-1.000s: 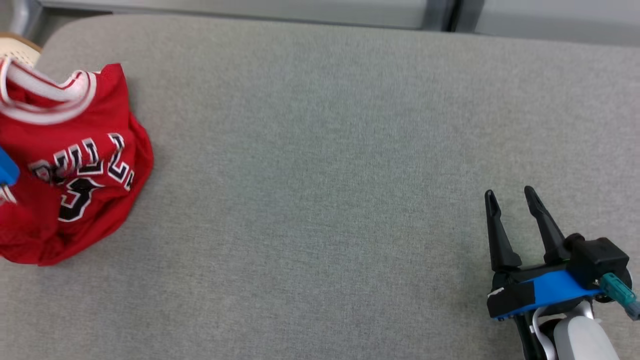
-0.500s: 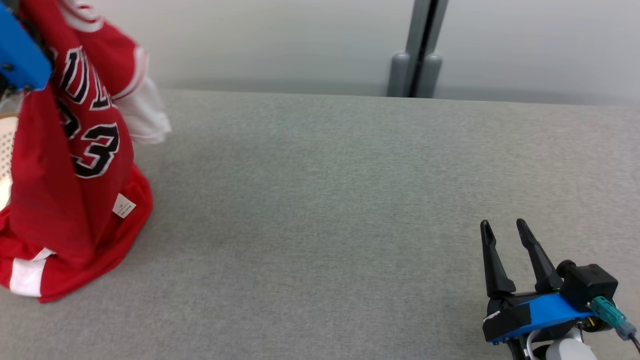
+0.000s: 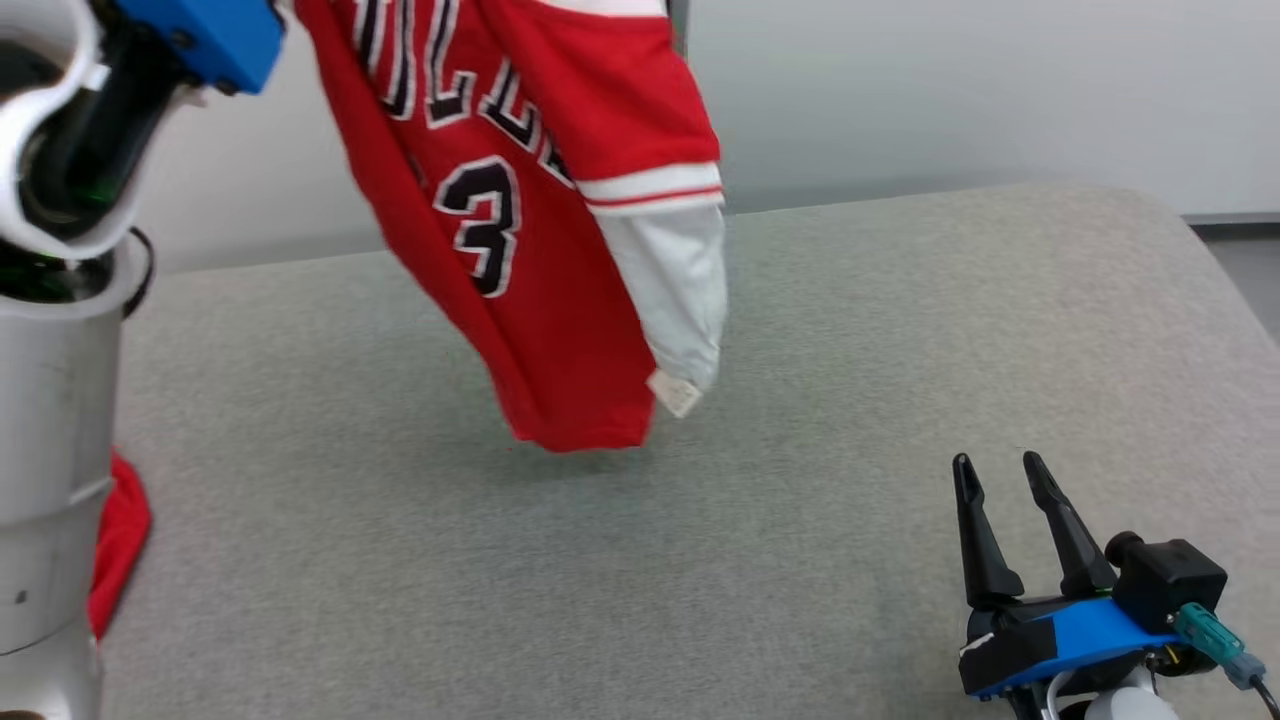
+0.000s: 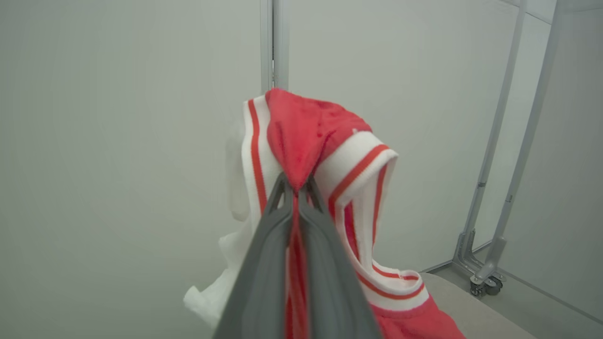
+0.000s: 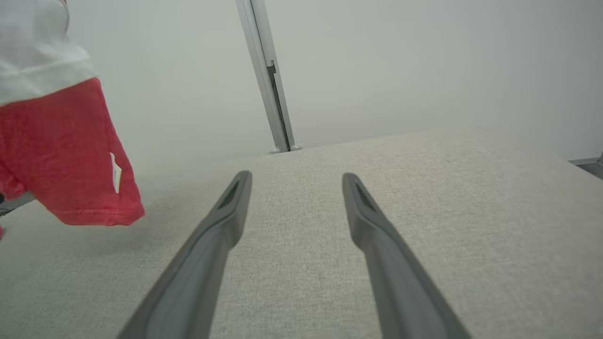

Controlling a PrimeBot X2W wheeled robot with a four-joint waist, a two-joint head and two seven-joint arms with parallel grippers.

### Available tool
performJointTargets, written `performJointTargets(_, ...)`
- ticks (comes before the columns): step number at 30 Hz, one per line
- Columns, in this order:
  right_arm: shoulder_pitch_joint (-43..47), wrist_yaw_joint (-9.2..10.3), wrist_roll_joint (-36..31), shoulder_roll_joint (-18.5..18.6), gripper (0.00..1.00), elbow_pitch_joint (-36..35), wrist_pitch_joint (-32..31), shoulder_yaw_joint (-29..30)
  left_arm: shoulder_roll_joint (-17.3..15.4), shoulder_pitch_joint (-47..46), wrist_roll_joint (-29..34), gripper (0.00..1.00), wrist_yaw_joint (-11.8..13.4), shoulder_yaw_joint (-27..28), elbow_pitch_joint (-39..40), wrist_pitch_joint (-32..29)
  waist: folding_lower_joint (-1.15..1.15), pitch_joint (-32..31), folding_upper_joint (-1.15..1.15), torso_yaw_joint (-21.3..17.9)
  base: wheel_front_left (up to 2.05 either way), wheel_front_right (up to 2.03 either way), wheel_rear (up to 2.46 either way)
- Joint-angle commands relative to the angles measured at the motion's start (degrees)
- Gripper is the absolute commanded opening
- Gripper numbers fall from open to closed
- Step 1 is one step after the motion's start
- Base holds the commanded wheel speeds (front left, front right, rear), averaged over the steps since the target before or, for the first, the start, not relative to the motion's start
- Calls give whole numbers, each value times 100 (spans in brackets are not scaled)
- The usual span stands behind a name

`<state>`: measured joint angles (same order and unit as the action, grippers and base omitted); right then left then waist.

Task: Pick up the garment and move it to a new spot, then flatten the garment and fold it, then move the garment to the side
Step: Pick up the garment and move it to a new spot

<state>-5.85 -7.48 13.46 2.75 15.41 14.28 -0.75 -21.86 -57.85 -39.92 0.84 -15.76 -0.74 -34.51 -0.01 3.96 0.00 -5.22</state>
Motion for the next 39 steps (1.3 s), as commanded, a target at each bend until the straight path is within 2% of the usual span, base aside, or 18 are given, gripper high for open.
performJointTargets(1,30,-3,45,24,100,19,51,2,125,-16,-33,0,-49,-84,-64,85,1,37,0,-299,0,0,0)
performJointTargets(6,59,-3,87,22,100,21,55,42,504,479,-29,0,-136,-432,-343,386,1,84,0,-521,0,0,0)
performJointTargets(12,39,-3,112,24,100,8,75,14,999,1626,-59,0,-71,-863,-1088,881,1,131,0,-668,0,0,0)
performJointTargets(17,-40,-3,127,24,100,23,82,-46,1169,2560,125,0,-38,-1202,-2015,1375,1,152,0,-764,0,0,0)
performJointTargets(21,-20,-3,94,24,100,5,85,-50,1286,2928,155,0,-53,-1289,-2537,1706,1,151,0,-764,0,0,0)
performJointTargets(22,-5,-3,76,24,100,3,85,-43,1307,3021,184,6,-55,-1334,-2687,1796,1,147,0,-755,0,0,0)
performJointTargets(23,14,-3,56,24,100,0,84,-37,1336,3080,223,6,-52,-1364,-2808,1895,1,142,0,-738,0,0,0)
performJointTargets(24,27,-3,44,24,100,-5,76,-22,1364,3122,251,100,-75,-1393,-2898,2011,1,139,0,-716,0,0,0)
performJointTargets(27,45,-3,-5,23,100,-43,24,8,1436,3253,247,100,-191,-1337,-3032,2600,1,91,0,-607,0,0,0)
performJointTargets(32,111,-3,-41,21,100,-92,10,59,1357,3653,238,100,-407,-1054,-2733,3952,1,2,0,-432,0,0,0)
performJointTargets(33,111,-3,-41,21,100,-92,10,59,1357,3653,238,100,-407,-1054,-2733,3952,1,2,0,-432,0,0,0)
performJointTargets(36,173,-3,-56,24,100,-118,-9,94,1274,3963,244,100,-502,-946,-2526,4575,1,-59,0,-269,0,0,0)
performJointTargets(39,242,-3,-81,25,100,-147,-37,187,1181,4284,309,100,-547,-767,-2288,4882,1,-114,0,-73,0,0,0)
